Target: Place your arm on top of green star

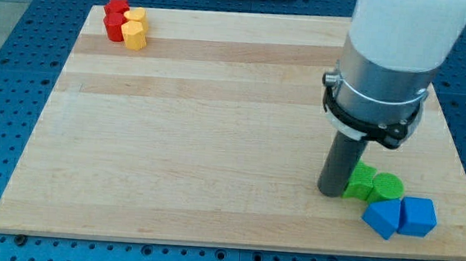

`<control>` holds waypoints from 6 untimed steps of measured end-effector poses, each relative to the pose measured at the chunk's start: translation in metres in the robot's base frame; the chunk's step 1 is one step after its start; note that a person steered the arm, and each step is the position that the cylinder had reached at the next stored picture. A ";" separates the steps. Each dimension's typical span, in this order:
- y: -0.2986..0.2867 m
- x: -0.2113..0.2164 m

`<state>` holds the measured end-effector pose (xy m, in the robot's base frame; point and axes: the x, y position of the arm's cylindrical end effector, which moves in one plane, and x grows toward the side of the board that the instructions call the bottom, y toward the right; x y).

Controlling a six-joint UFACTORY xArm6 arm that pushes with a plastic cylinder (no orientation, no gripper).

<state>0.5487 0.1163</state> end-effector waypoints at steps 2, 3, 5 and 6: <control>-0.029 -0.014; -0.034 -0.046; 0.010 -0.057; 0.020 -0.049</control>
